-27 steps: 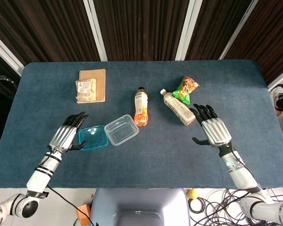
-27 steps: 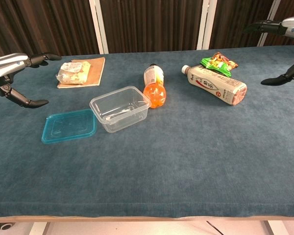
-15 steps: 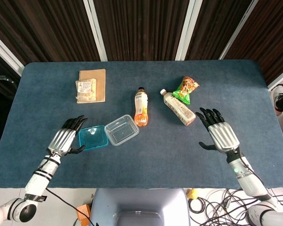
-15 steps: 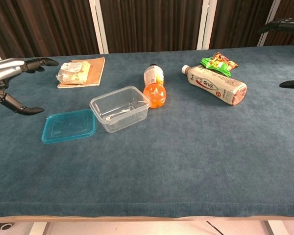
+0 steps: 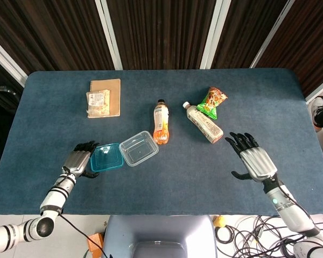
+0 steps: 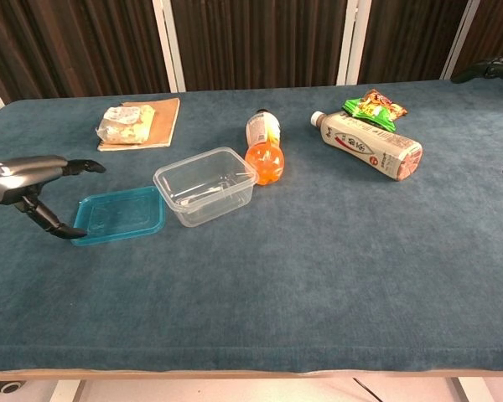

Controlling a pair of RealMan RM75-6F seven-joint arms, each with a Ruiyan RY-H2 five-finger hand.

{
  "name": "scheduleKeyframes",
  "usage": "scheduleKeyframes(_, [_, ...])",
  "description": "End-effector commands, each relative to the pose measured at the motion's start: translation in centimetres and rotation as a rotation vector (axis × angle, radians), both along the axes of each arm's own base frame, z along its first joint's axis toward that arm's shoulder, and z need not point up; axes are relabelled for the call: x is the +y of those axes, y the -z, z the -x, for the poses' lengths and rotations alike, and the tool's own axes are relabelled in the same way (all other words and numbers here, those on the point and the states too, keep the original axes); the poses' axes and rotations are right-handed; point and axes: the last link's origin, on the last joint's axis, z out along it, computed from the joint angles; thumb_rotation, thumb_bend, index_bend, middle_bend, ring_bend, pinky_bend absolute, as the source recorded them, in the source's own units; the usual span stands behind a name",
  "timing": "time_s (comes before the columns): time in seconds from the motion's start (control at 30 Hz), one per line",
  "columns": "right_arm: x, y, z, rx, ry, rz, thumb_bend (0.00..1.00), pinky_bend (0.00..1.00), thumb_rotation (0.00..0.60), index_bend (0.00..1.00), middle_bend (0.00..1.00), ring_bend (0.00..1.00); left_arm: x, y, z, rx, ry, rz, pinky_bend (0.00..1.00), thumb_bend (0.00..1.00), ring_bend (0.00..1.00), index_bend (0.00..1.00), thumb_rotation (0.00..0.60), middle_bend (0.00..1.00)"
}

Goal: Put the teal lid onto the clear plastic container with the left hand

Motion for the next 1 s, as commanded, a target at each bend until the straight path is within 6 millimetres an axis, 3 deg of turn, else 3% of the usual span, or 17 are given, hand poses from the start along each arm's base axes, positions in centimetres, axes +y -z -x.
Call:
scheduleKeyframes(0.03, [0.0,-0.1,0.2,-0.002,0.010,-0.006,0.13,0.00,0.600,0.00,0.00,0.00,0.1,1.2,-0.8,-0.093,-0.034,0.036,0.06,0.19,0.00,0.00,0.489,0.00])
scheduleKeyframes(0.37, [0.2,-0.4,1.0,-0.003,0.041,-0.033,0.13,0.00,0.600,0.00,0.00,0.00,1.0,3.4,-2.0,-0.290,-0.001,-0.037,0.07,0.18,0.00,0.00,0.463,0.00])
scheduleKeyframes(1.0, [0.4,-1.3,1.6,-0.022,0.079,-0.061,0.13,0.00,0.600,0.00,0.00,0.00,2.2,5.9,-0.4,-0.140,-0.035,0.002,0.07,0.18,0.00,0.00,0.466,0.00])
